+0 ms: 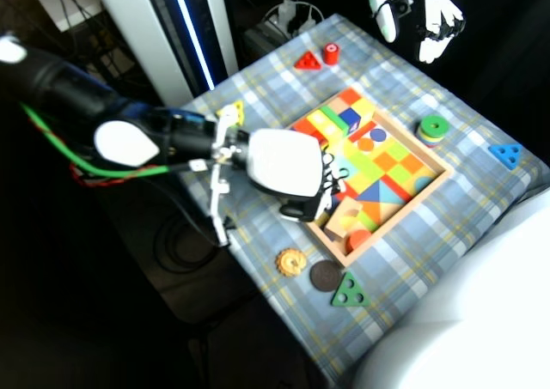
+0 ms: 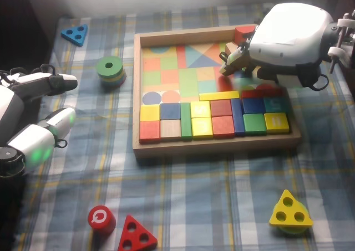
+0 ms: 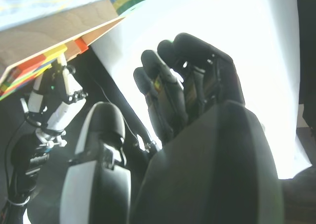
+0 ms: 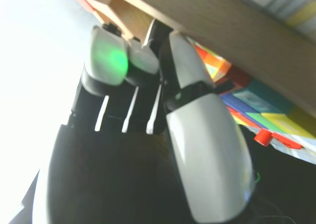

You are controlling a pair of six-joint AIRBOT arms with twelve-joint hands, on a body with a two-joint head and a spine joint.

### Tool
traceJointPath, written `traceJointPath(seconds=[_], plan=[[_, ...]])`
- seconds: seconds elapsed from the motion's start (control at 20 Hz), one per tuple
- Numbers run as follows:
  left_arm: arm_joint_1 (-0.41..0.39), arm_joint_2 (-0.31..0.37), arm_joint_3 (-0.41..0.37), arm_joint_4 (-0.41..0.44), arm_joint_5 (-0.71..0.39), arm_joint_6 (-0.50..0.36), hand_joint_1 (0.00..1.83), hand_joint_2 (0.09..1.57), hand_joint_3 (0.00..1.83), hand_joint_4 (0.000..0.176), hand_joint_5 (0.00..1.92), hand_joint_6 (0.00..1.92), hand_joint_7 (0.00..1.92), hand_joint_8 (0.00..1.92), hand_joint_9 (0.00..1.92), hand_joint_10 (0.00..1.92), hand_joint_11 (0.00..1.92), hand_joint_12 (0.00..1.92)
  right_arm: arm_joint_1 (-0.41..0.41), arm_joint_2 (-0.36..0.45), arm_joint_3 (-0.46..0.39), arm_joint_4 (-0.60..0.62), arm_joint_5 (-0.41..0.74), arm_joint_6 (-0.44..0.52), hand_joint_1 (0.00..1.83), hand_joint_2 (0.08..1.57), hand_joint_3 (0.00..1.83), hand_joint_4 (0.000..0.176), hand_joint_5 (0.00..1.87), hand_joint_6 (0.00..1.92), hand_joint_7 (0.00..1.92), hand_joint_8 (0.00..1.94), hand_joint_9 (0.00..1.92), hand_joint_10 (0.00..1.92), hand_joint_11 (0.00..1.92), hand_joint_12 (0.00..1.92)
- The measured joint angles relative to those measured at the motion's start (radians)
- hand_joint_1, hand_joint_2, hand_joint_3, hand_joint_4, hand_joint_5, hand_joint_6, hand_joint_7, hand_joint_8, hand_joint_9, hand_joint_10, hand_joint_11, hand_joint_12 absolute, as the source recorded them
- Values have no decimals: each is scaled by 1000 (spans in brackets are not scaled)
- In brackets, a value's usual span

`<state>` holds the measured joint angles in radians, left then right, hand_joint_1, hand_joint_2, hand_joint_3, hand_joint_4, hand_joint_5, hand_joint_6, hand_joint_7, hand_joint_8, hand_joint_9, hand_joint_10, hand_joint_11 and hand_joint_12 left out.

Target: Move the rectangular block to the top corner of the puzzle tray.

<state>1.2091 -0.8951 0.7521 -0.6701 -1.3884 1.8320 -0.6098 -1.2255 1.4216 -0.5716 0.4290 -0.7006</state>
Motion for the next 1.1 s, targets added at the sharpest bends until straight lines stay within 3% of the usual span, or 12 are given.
traceJointPath(seconds=[0.2, 0.25, 0.4, 0.6, 0.65, 0.7, 0.8, 0.95, 1.0, 1.1], plan=[[0, 0, 0, 0, 0, 0, 583, 1384, 2, 0, 617, 158, 599, 140, 211, 946, 0, 1674, 3, -5, 29, 2, -8, 2, 1363, 1238, 5, 0, 707, 0, 1040, 1941, 1246, 1921, 1308, 1921], [0, 0, 0, 0, 0, 0, 586, 1381, 0, 0, 616, 153, 601, 135, 213, 934, 0, 1660, 3, -5, 31, 3, -8, 2, 1347, 1243, 6, 0, 707, 0, 969, 1941, 1154, 1921, 1199, 1921], [0, 0, 0, 1, 0, 0, 618, 1383, 0, 0, 619, 144, 613, 133, 221, 948, 0, 1704, 3, -5, 41, 2, -8, 2, 1348, 1229, 0, 0, 730, 5, 1021, 1941, 1254, 1921, 1313, 1921], [0, 0, 0, 3, 0, -1, 591, 1383, 0, 0, 623, 140, 614, 129, 217, 935, 0, 1680, 7, -18, 65, 3, -10, 1, 1334, 1241, 4, 0, 717, 1, 996, 1941, 1277, 1921, 1331, 1921], [0, 0, 0, 2, 0, -1, 576, 1379, 0, 0, 624, 137, 612, 125, 218, 934, 0, 1676, 7, -18, 68, 3, -10, 1, 1321, 1020, 532, 0, 695, 11, 766, 1738, 1238, 1921, 1317, 1921], [0, 0, 0, 0, 0, -1, 564, 1379, 0, 0, 620, 129, 604, 118, 213, 935, 0, 1675, 7, -22, 76, 2, -14, 1, 1307, 1087, 338, 0, 695, 5, 986, 1797, 1249, 1921, 1266, 1921], [0, 0, 0, -2, 0, -1, 578, 1381, 0, 0, 634, 106, 617, 99, 236, 885, 0, 1641, 6, -24, 84, 3, -31, 1, 1289, 1226, 32, 0, 679, 0, 956, 1876, 1135, 1921, 1116, 1921], [0, 0, 0, 1, -2, -1, 603, 1381, 0, 0, 645, 96, 629, 96, 222, 937, 0, 1683, 7, -24, 96, 6, -28, 2, 1305, 1228, 15, 0, 694, 3, 944, 1881, 1098, 1921, 1015, 1921], [0, 0, 0, 1, -3, -1, 621, 1380, 0, 0, 646, 92, 631, 95, 215, 951, 0, 1675, 7, -24, 97, 7, -27, 3, 1299, 1242, 11, 0, 682, 0, 792, 1939, 995, 1921, 989, 1921], [0, 0, 0, -1, -3, -1, 628, 1384, 1, 0, 642, 89, 625, 92, 206, 950, 0, 1677, 7, -23, 97, 7, -30, 3, 1312, 1238, 6, 0, 691, 3, 833, 1941, 1042, 1921, 1031, 1921]])
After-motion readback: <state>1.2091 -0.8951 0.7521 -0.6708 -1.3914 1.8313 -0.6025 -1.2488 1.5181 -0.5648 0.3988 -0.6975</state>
